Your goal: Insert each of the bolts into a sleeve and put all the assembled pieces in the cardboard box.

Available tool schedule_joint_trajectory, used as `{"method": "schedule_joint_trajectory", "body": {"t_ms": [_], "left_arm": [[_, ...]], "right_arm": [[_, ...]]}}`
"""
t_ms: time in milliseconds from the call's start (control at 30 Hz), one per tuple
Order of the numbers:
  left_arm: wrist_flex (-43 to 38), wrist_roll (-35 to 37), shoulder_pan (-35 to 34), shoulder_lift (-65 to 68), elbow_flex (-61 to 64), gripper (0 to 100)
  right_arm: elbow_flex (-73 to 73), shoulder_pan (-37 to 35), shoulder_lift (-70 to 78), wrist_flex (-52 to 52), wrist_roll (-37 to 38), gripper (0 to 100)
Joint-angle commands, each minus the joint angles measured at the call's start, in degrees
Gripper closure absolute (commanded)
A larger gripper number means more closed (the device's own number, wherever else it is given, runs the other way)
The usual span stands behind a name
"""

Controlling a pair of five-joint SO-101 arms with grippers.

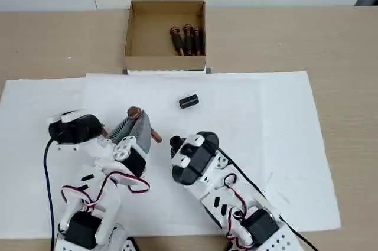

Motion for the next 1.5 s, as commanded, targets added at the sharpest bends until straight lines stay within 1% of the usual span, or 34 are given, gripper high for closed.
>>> {"method": "schedule_joint_trajectory", "body": {"t_ms": [0,100,233,333,633,700,867,1100,1167,1333,1467], "left_arm": [[-3.6,0.3,0.4,-0.5,-0.7,99],[-4.0,0.3,0.7,-0.5,-0.7,99],[-4.0,0.4,4.3,-0.5,-1.9,99],[-4.0,0.4,5.8,-0.5,-2.4,99],[-4.0,0.4,6.0,-0.4,-2.2,99],[-4.0,1.6,6.0,-0.4,-2.2,99],[-4.0,2.3,6.0,-0.4,-0.3,99],[-3.8,2.3,6.1,-0.4,0.6,99],[-2.1,2.2,6.2,-0.4,0.5,99],[5.5,2.2,11.3,-0.4,0.5,99],[8.4,2.1,12.8,-0.4,0.7,99]], "right_arm": [[0.9,-0.5,-0.5,-0.9,2.2,99.5],[0.9,-0.5,-0.5,-0.9,2.5,99.5],[0.9,-0.5,-0.4,1.0,2.5,99.5],[0.9,-0.5,-0.4,2.0,2.5,99.5],[0.9,-0.6,-0.5,1.7,2.5,99.5],[0.9,-0.8,-0.5,1.7,2.5,99.5],[0.9,-2.3,-0.5,-1.7,2.6,99.5],[0.9,-2.2,-0.5,-1.7,2.6,99.5],[0.8,-2.2,-0.5,-1.8,2.6,99.5],[0.7,-2.2,-0.5,-1.9,2.6,99.5],[0.7,-2.2,-0.5,-4.4,2.7,99.5]]}}
